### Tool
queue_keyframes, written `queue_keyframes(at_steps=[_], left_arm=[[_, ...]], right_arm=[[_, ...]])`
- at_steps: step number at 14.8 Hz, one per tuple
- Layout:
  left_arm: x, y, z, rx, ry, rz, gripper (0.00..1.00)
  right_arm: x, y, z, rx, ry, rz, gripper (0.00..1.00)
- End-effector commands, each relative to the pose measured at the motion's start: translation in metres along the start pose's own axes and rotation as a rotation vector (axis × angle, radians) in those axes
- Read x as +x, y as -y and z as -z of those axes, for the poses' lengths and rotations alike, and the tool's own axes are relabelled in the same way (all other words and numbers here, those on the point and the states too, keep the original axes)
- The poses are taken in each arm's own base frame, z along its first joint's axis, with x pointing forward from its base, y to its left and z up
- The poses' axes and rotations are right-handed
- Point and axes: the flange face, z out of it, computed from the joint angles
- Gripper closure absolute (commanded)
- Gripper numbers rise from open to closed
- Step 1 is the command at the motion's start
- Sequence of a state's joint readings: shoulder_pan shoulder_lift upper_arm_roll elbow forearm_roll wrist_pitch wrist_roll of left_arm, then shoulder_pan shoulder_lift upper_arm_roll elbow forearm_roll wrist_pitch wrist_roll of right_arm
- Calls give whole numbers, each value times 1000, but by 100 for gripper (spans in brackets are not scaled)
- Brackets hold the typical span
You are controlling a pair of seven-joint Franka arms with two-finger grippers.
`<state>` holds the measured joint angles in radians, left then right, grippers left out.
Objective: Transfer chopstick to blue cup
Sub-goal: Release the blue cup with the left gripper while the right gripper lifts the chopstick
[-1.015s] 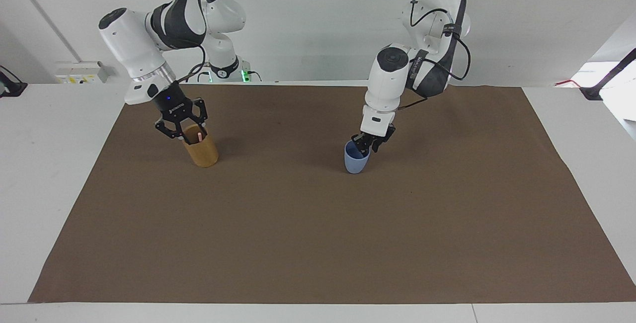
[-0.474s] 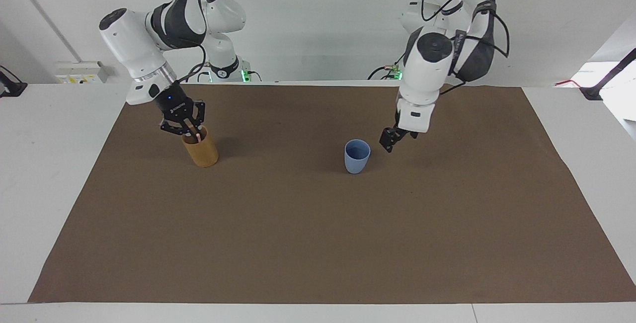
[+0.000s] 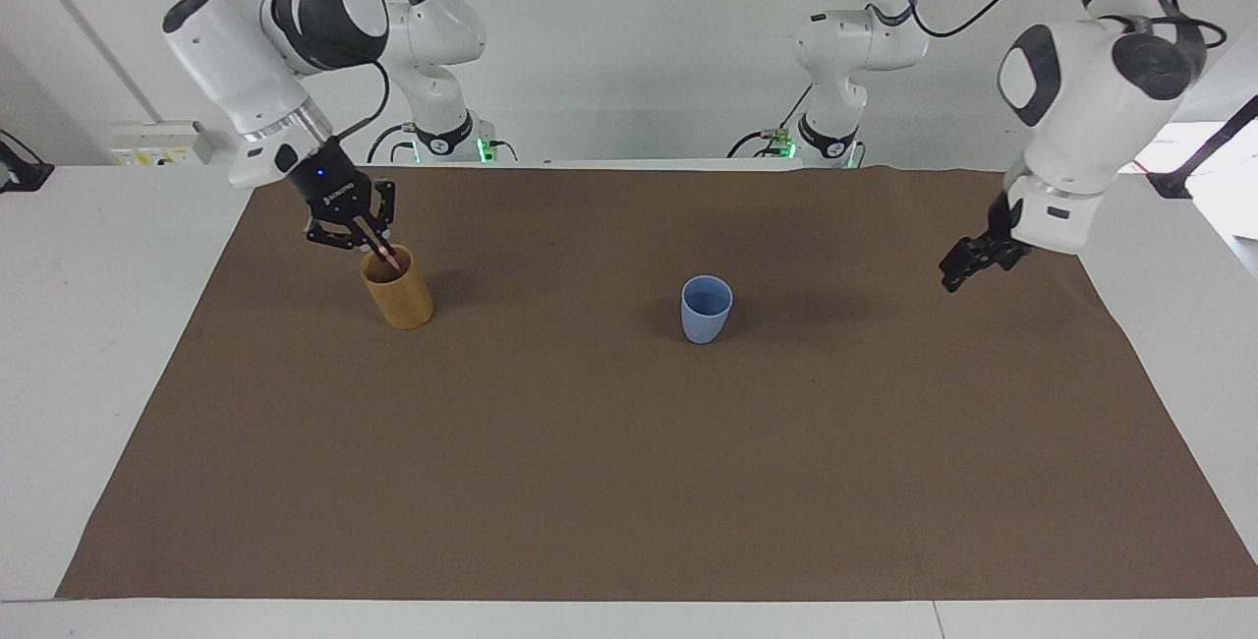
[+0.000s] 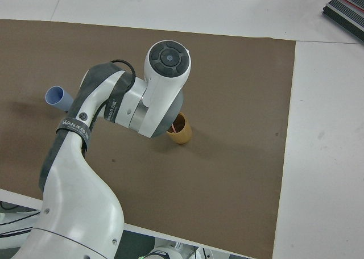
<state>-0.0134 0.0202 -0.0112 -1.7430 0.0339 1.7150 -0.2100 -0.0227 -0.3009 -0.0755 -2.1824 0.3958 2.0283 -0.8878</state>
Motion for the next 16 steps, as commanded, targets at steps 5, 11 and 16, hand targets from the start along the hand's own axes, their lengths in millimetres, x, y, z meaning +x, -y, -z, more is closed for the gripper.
queue_keyframes(at_steps=[5,11,16], left_arm=[[-24,-10,45,8,50,-164,0],[-25,-7,48,4,31,-151,0],[-34,-12,56,0,25,-162,0]], right_arm=[[81,46,118,-36,38,-84,100],[188,207,70,-83,-24,-335,100],[250,268,19,-84,-158,-394,100]])
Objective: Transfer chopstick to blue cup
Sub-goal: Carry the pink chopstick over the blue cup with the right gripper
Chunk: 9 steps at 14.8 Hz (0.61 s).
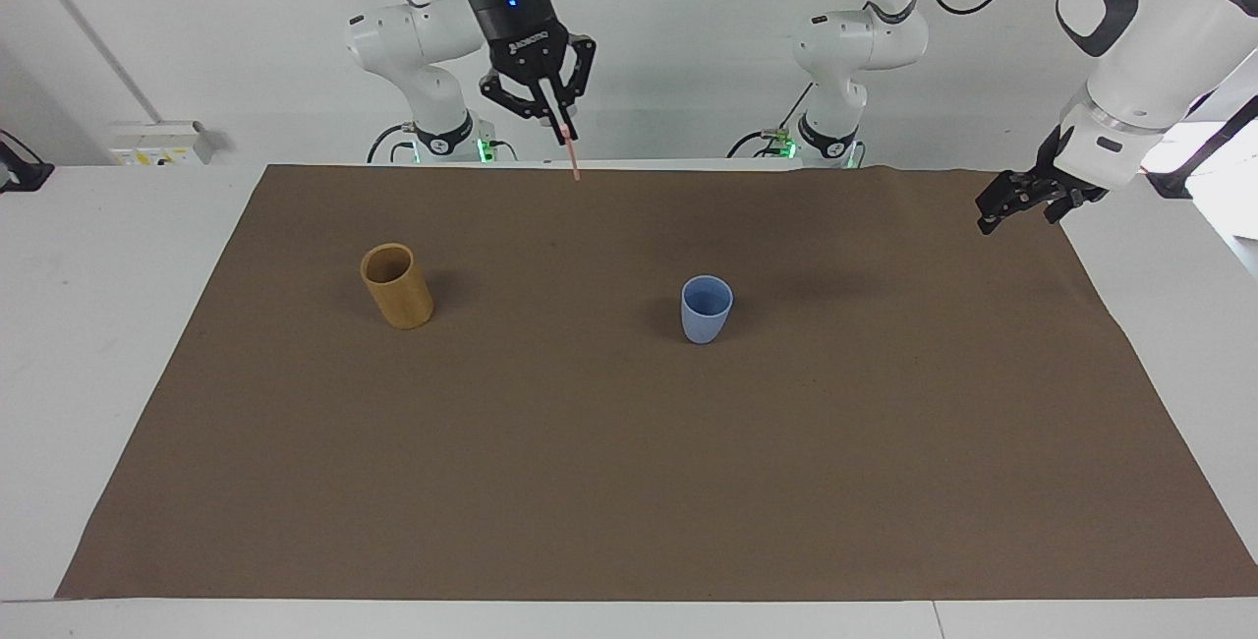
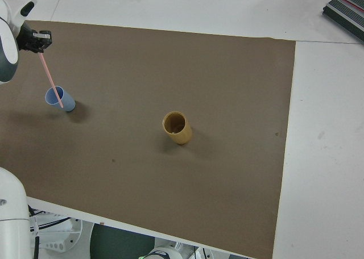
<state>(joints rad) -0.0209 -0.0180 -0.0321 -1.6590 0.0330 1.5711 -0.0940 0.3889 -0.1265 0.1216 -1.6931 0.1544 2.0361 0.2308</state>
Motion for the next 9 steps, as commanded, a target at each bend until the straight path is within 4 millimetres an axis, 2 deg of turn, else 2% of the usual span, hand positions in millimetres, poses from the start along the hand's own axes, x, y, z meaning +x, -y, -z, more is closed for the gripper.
queue_keyframes(at_steps=[1,3,4,5,7,9], left_arm=[[-10,-4,8,-6,-4,-22,0],[-9,4,8,-7,-3,-7,0],[-9,7,8,-7,-3,-2,0],[-9,9,8,-8,-4,2,0],[-9,9,8,-8,-3,2,0],[-9,7,8,-7,-3,-2,0]], right_arm=[[42,28,-35,-32,-54,-22,100],[66,46,-74,-56,-76,-44,100],[72,64,-94,-39,-97,-48,100],[73,74,-108,-38,-111,-56,100],[74,82,-120,-42,-151,-68,100],[63,106,-140,-13,-159,-40,100]])
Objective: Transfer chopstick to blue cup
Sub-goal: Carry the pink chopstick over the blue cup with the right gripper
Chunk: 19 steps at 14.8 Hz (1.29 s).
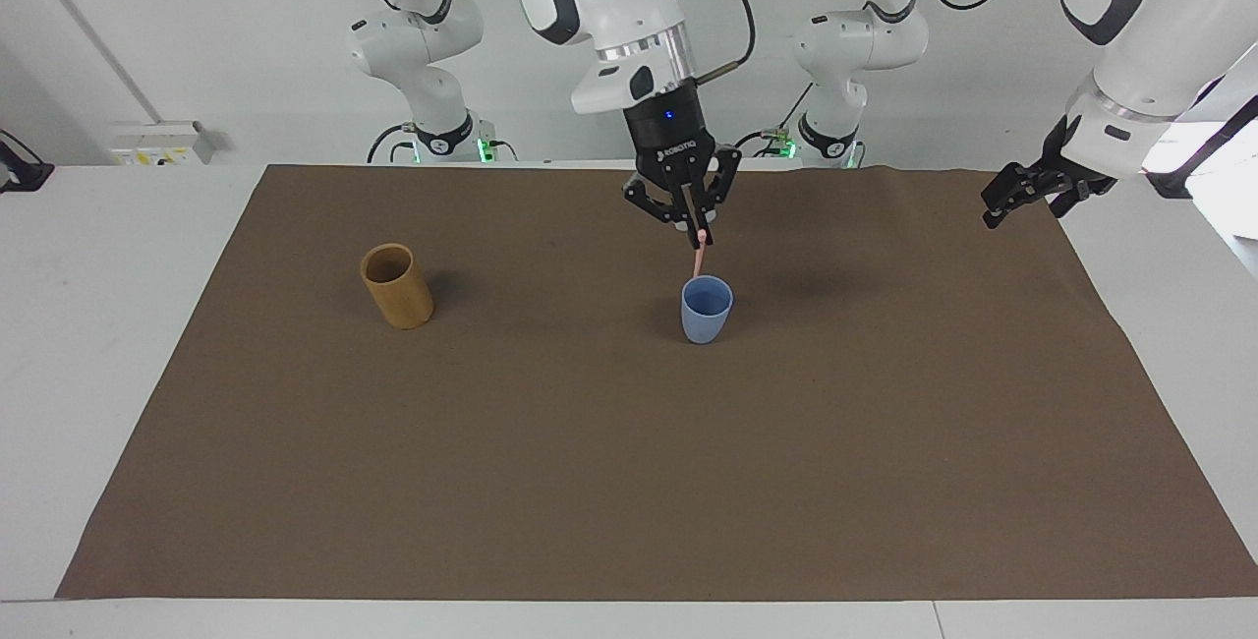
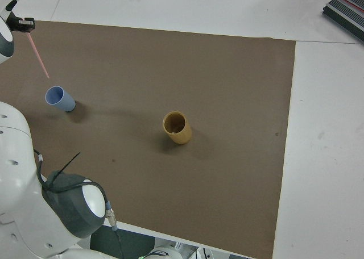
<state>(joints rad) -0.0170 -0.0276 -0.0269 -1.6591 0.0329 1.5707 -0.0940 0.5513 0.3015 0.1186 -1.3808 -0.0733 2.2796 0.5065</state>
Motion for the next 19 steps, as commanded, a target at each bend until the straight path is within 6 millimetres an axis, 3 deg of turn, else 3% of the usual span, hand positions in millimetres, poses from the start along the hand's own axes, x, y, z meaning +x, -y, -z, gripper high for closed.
queue_keyframes(at_steps=[1,8,14,17,18,19], left_arm=[[-7,1,3,-6,7,-12,0],[-6,2,3,-6,6,-10,0],[-6,3,3,-6,6,-9,0],[-6,3,3,-6,6,-9,0],[-6,2,3,-6,6,-10,0],[-6,2,3,-6,6,-10,0]], right_arm=[[-8,19,-9,-3,-14,18,100],[-49,-3,-43,-33,17,52,100],[-70,-5,-49,-40,39,62,99],[-70,-4,-48,-38,36,57,69],[-70,-4,-48,-38,36,56,44],[-69,-2,-46,-34,31,57,0]])
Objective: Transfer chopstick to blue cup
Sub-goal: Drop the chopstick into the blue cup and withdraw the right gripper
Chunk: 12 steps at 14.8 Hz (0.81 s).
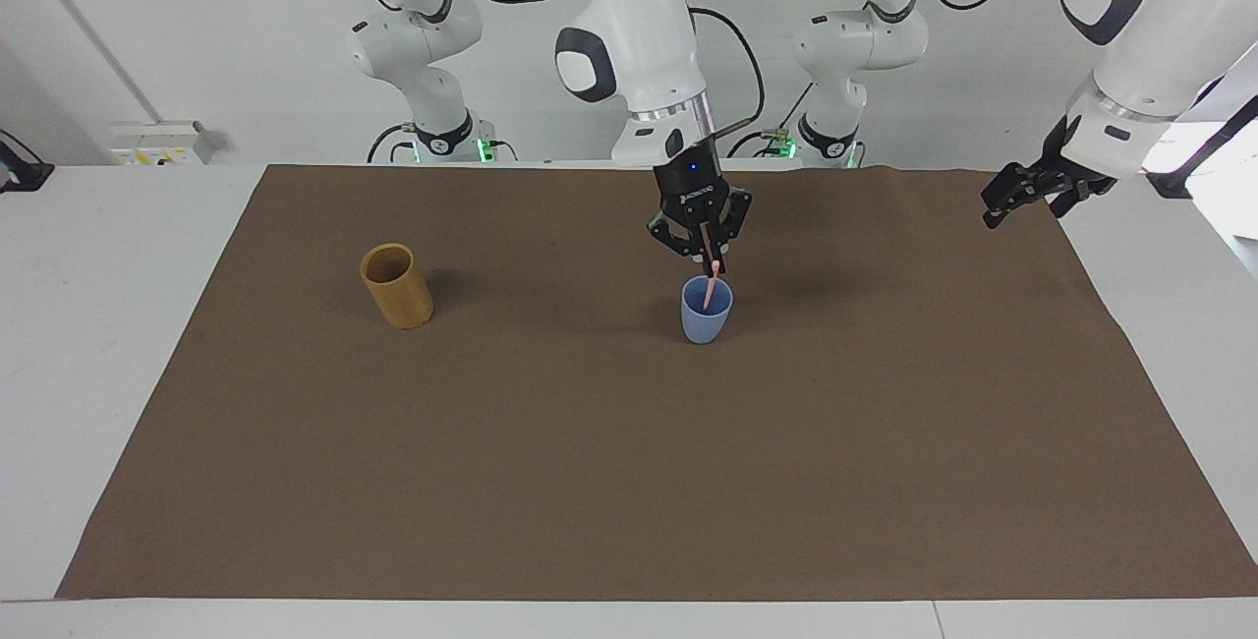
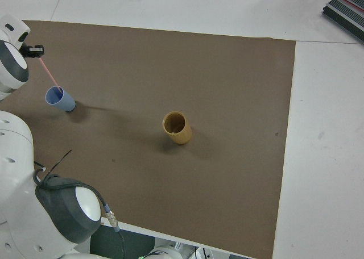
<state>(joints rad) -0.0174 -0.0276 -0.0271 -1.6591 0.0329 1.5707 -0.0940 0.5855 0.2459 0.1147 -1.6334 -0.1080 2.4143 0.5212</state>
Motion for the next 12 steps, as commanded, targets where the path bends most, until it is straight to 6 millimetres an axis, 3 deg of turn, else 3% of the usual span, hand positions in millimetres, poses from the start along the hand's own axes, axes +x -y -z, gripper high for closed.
queue_keyframes(at_steps=[1,3,6,8,9,12], left_arm=[[-6,2,3,-6,6,-9,0],[-6,3,3,-6,6,-8,0],[-6,2,3,-6,6,-9,0],[-6,2,3,-6,6,-9,0],[-6,2,3,-6,6,-9,0],[-6,3,3,-6,6,-8,0]], right_arm=[[-1,0,9,-3,-28,2,0],[9,-2,17,1,-45,-6,0],[43,-23,53,-50,-28,-39,0],[59,-62,82,-130,35,-80,0],[63,-84,106,-157,48,-97,0],[62,-149,153,-240,135,-180,0]])
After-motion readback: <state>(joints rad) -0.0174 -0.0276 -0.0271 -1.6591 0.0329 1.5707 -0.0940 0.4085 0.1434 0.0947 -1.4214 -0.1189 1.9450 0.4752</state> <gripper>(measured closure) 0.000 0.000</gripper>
